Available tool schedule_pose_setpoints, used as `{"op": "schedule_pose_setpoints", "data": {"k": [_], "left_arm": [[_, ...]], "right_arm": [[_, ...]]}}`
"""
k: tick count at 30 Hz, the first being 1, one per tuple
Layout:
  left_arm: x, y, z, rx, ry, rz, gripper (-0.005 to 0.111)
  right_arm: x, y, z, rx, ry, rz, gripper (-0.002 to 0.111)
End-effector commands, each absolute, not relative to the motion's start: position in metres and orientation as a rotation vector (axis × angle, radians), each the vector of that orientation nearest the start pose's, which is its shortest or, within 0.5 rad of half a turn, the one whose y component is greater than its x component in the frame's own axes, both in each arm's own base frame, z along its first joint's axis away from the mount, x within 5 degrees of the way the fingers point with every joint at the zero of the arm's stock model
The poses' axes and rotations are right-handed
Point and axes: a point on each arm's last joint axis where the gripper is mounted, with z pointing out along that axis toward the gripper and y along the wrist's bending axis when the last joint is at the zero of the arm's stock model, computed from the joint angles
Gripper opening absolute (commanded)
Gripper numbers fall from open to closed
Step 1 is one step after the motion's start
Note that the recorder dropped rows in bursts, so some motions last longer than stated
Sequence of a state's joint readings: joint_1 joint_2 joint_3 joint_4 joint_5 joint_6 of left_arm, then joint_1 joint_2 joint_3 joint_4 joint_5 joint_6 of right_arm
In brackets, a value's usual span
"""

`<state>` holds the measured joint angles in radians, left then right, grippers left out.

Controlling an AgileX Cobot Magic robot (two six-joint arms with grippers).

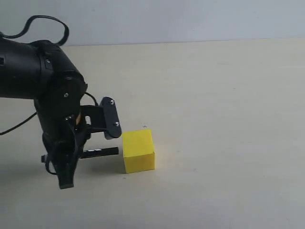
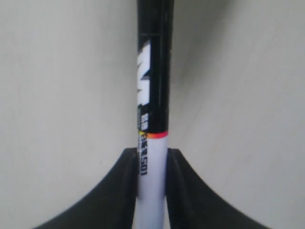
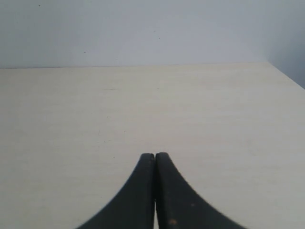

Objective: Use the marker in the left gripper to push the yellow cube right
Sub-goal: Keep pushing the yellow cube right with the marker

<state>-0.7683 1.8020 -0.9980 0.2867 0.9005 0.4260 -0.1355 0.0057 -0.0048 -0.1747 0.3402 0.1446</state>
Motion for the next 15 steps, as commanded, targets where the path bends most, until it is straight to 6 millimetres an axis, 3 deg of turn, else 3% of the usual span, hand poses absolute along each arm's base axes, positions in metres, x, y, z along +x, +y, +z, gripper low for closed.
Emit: {"op": "schedule_pose_setpoints", "data": {"k": [1, 4, 11, 15], "left_arm": [[0.228, -0.243, 0.152, 1.991, 2.288, 0.253, 0.0], [0.229, -0.252, 0.149, 2.034, 2.275, 0.281, 0.0], [0.241, -0.224, 0.151, 1.997, 2.453, 0.353, 0.0], [0.242, -0.22, 0.149, 2.01, 2.457, 0.369, 0.0]], "right_arm": [[0.052, -0.013, 0.184, 0.143, 1.809, -0.176, 0.0], [0.052, -0.013, 0.184, 0.143, 1.809, -0.176, 0.0], [0.052, -0.013, 0.184, 0.143, 1.809, -0.176, 0.0], [0.052, -0.013, 0.184, 0.143, 1.809, -0.176, 0.0]]}}
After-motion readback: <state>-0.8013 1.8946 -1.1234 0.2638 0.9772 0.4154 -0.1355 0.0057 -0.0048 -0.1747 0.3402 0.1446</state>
